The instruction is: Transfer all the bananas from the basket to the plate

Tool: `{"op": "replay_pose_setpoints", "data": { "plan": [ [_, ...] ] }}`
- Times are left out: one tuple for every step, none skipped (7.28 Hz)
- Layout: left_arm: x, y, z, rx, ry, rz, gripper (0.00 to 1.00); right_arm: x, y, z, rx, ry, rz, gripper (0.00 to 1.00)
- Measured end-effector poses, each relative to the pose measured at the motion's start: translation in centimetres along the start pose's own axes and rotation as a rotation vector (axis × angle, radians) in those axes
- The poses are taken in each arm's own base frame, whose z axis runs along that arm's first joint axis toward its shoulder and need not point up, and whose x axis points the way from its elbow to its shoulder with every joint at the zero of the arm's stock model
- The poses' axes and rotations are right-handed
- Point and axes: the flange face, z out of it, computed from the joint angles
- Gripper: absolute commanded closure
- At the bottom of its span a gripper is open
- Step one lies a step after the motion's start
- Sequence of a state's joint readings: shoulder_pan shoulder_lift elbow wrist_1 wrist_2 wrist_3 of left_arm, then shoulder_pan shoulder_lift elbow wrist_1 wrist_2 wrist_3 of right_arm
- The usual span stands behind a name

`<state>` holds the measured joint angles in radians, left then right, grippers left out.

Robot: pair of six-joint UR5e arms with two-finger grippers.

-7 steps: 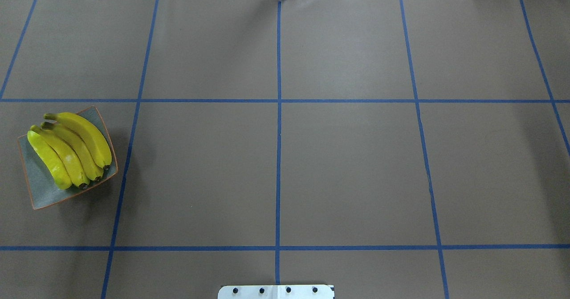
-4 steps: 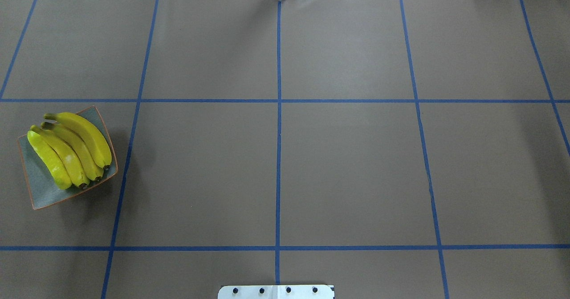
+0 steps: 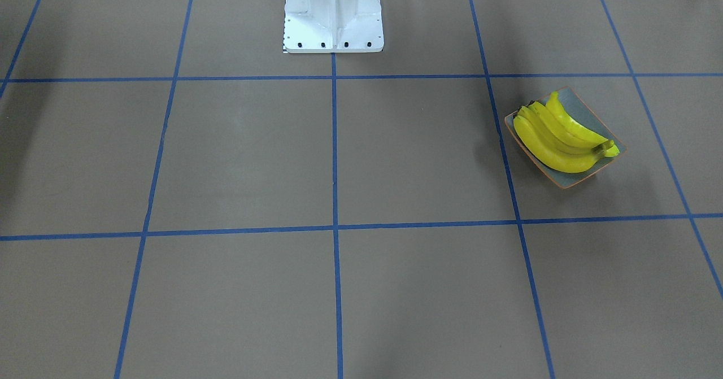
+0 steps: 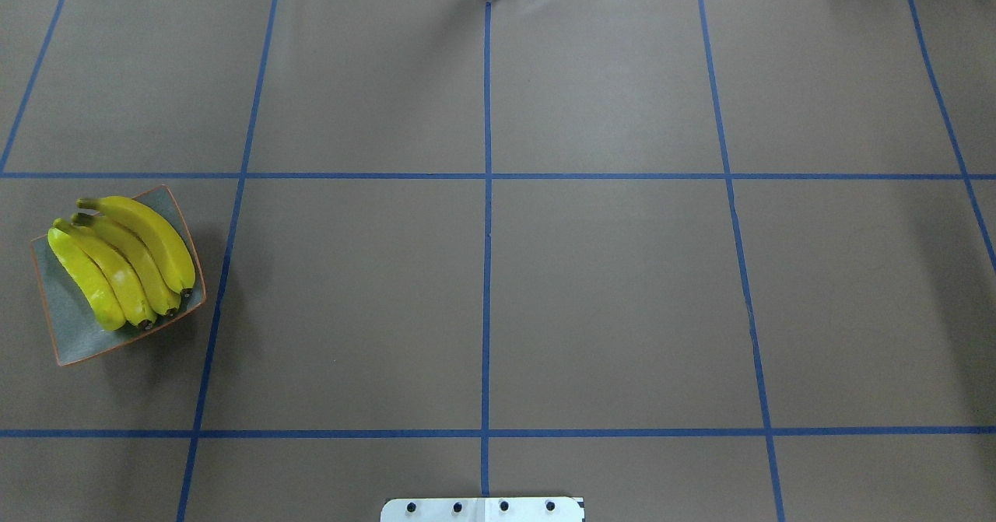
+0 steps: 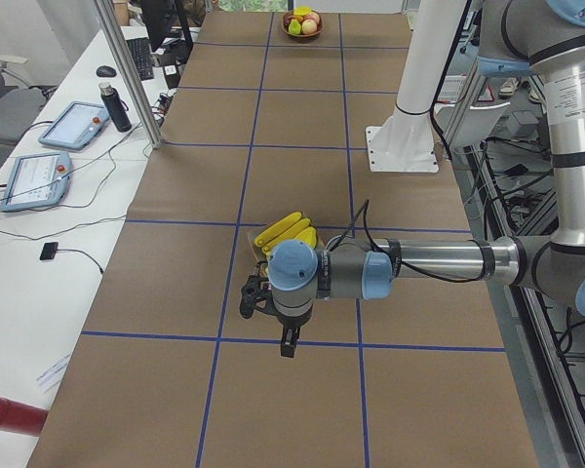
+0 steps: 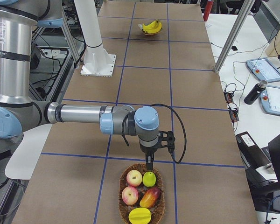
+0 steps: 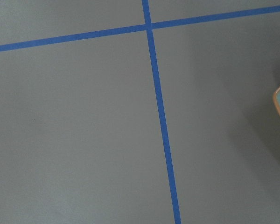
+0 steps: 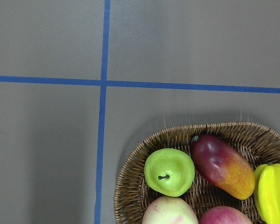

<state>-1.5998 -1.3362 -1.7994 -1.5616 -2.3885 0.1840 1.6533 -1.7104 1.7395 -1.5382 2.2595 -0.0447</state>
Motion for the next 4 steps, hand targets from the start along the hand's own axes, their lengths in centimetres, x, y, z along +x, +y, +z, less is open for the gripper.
{"op": "replay_pose_setpoints", "data": {
  "plan": [
    [0.0,0.0,0.0,0.0,0.0,0.0,0.0,-0.07,-0.04,0.02,0.0,0.0,-0.001,0.0],
    [-0.01,0.01,0.0,0.0,0.0,0.0,0.0,-0.19,-0.14,0.04,0.0,-0.002,-0.003,0.0],
    [-0.01,0.01,0.0,0.0,0.0,0.0,0.0,-0.35,-0.29,0.05,0.0,-0.002,-0.006,0.0],
    [0.0,0.0,-0.01,0.0,0.0,0.0,0.0,-0.51,-0.45,0.08,-0.001,-0.003,-0.009,0.0]
  ]
}}
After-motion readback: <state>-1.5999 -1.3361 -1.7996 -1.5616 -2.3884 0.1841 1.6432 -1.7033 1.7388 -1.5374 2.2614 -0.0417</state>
